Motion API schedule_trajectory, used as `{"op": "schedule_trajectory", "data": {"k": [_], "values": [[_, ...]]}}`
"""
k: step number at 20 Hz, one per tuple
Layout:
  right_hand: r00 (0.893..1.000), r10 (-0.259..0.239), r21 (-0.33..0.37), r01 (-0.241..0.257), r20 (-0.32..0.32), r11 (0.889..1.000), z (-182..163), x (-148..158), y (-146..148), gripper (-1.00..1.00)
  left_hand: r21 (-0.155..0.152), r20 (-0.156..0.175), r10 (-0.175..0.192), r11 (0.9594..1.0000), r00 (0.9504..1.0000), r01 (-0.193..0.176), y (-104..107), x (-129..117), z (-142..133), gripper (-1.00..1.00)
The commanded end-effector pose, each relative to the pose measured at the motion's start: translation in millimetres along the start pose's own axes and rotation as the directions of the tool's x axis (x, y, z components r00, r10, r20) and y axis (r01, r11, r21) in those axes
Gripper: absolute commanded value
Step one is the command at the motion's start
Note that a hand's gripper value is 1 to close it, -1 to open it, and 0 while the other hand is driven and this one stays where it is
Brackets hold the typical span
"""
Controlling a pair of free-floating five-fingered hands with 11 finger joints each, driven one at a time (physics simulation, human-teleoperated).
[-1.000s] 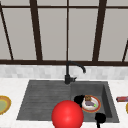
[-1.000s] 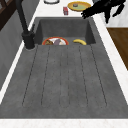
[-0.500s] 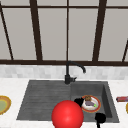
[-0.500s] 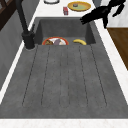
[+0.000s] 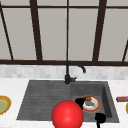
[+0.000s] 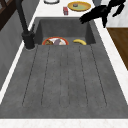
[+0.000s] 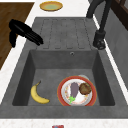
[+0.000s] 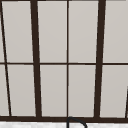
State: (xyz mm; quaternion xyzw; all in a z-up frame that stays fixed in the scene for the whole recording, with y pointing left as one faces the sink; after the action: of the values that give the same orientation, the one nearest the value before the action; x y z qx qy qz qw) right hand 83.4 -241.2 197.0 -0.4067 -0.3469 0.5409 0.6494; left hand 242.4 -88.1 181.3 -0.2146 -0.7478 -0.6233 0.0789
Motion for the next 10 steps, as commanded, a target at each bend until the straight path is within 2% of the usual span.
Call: {"op": "schedule_trajectory", "data": {"k": [1,4,5,6,10], "values": [[1.0,0.0,0.0,0.0,0.0,1.0,0.0,0.0,0.0,0.0,-0.053,0.056,0.008,0.9986,0.9984,-0.005,1.3,-9.5,-11.9,-1.0],[1.0,0.0,0.0,0.0,0.0,1.0,0.0,0.0,0.0,0.0,-0.05,0.038,0.009,0.9987,0.9993,-0.007,5.6,-23.3,-18.9,-1.0],[1.0,0.0,0.0,0.0,0.0,1.0,0.0,0.0,0.0,0.0,-0.042,0.007,0.011,0.9991,0.9999,-0.01,10.1,-34.2,-19.5,-1.0],[1.0,0.0,0.0,0.0,0.0,1.0,0.0,0.0,0.0,0.0,-0.042,-0.008,0.016,0.999,0.9998,-0.017,12.3,-40.8,-22.1,-1.0],[1.0,0.0,0.0,0.0,0.0,1.0,0.0,0.0,0.0,0.0,-0.057,-0.035,0.04,0.9975,0.9986,-0.042,12.4,-71.5,-24.4,-1.0]]}}
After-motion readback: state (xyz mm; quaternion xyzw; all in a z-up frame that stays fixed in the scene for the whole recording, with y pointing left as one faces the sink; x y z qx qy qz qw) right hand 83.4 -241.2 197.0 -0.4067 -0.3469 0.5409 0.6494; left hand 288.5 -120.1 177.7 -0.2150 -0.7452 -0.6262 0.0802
